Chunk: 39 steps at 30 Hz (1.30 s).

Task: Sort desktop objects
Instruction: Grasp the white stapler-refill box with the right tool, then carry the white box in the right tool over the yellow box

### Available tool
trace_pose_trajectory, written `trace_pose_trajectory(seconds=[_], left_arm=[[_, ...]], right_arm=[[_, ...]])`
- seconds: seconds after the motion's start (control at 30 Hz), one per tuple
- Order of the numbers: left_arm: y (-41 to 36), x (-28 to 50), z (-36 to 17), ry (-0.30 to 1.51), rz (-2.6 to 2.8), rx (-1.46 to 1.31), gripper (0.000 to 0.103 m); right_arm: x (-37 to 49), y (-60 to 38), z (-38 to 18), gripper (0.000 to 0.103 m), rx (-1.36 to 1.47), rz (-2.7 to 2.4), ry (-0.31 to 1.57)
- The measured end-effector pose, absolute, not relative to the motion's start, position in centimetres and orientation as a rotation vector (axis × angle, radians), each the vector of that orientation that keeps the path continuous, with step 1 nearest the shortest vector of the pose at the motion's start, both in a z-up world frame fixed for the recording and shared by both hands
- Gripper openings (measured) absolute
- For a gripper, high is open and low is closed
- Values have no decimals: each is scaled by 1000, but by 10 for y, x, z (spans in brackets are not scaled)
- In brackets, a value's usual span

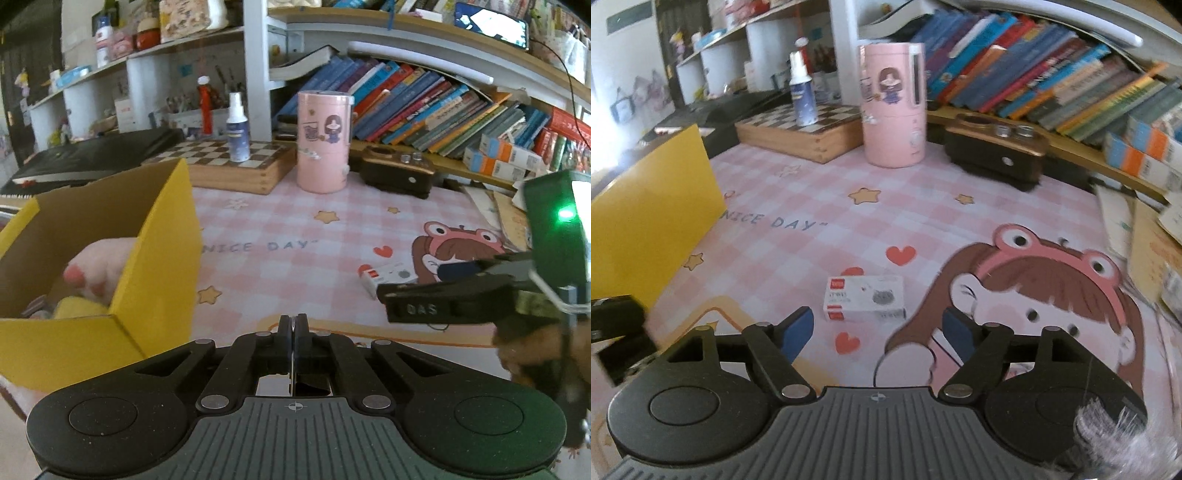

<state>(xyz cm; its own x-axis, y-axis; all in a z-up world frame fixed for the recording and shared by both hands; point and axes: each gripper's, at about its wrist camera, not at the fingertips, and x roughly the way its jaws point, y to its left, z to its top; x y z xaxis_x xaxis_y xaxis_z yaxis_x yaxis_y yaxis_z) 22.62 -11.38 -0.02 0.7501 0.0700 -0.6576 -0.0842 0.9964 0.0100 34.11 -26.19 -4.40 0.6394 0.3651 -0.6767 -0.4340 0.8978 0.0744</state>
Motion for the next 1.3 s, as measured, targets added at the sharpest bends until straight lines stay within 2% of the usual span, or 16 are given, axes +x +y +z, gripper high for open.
trace_pose_trajectory(seconds=[0.2,0.33,0.43,0.77,1.3], left_arm=[[-108,222,2,715,99,-27,0],[-107,220,2,712,87,-38,0],[-108,218,3,706,75,-40,0],[-108,212,8,668,45,-52,0],[-94,177,16,617,15,-121,0]], right_arm=[[360,-245,-55,75,-153,468,754],[365,-242,-60,67,-160,467,749],[365,-241,-59,53,-163,473,733],[347,-252,-43,52,-145,454,739],[267,-263,6,52,-22,441,718]])
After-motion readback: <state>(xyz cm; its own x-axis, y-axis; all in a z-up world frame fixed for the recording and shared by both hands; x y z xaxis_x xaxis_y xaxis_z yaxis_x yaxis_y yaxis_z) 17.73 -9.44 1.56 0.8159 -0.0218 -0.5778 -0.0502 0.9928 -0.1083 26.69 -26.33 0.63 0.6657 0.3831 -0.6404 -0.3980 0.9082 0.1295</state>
